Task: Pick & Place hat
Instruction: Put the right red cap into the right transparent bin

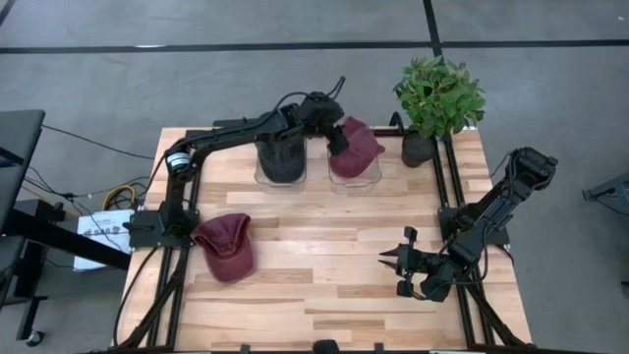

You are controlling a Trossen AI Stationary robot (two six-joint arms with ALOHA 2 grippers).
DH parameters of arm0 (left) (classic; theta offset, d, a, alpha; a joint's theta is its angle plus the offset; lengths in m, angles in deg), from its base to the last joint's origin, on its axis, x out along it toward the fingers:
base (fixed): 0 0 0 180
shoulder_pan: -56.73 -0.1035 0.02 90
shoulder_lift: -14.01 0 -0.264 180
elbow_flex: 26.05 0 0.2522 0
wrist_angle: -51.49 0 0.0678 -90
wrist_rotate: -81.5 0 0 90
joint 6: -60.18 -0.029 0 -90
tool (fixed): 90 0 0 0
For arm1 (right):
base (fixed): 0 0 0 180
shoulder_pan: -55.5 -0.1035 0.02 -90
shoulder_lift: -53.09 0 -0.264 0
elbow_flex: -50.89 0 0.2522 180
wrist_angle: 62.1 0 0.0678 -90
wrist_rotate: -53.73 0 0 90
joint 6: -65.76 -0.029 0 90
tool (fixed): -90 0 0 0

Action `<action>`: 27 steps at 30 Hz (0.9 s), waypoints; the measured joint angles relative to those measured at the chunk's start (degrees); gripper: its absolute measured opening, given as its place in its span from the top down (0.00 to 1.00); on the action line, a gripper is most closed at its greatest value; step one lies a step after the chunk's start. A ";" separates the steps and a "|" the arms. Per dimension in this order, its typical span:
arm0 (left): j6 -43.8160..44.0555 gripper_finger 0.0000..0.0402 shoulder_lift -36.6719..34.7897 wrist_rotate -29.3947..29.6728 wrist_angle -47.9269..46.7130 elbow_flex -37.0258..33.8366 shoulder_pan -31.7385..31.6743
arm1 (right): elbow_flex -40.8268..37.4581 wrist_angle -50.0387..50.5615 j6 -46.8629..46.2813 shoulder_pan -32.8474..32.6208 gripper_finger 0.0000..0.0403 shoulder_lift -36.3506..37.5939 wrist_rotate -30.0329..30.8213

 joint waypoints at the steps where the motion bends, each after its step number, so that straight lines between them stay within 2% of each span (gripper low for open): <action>1: -1.72 0.64 -0.08 -2.10 0.16 0.00 0.13 | 0.00 0.06 0.00 -0.01 0.83 0.00 -0.01; 4: -9.14 0.65 -0.44 -8.31 -0.51 0.00 0.83 | 0.00 0.06 -0.01 0.01 0.83 0.00 0.00; 6: -16.75 0.65 -0.48 -9.39 -0.40 0.00 1.63 | 0.00 0.05 -0.01 -0.01 0.83 0.00 0.00; 8: -24.14 0.65 -0.49 -8.38 -0.39 0.00 2.32 | 0.00 0.03 0.01 0.00 0.83 0.00 -0.01; 11: -31.17 0.66 -0.49 -3.33 -0.14 0.00 2.45 | 0.00 -0.09 -0.01 -0.01 0.83 0.00 -0.02; 13: -32.95 0.66 -0.49 -1.67 -0.14 0.00 1.59 | 0.00 -0.09 0.01 -0.01 0.83 0.00 -0.04; 15: -33.14 0.66 -0.49 -3.00 -0.16 0.00 0.17 | 0.00 -0.08 -0.01 -0.01 0.83 0.00 -0.04; 23: -31.38 0.69 -0.49 -21.99 -0.26 0.00 -5.89 | 0.00 -0.09 -0.01 -0.01 0.83 0.00 -0.48; 27: -31.02 0.70 -0.49 -26.21 -0.26 0.00 -7.76 | 0.00 -0.05 0.06 -0.01 0.83 0.00 -0.48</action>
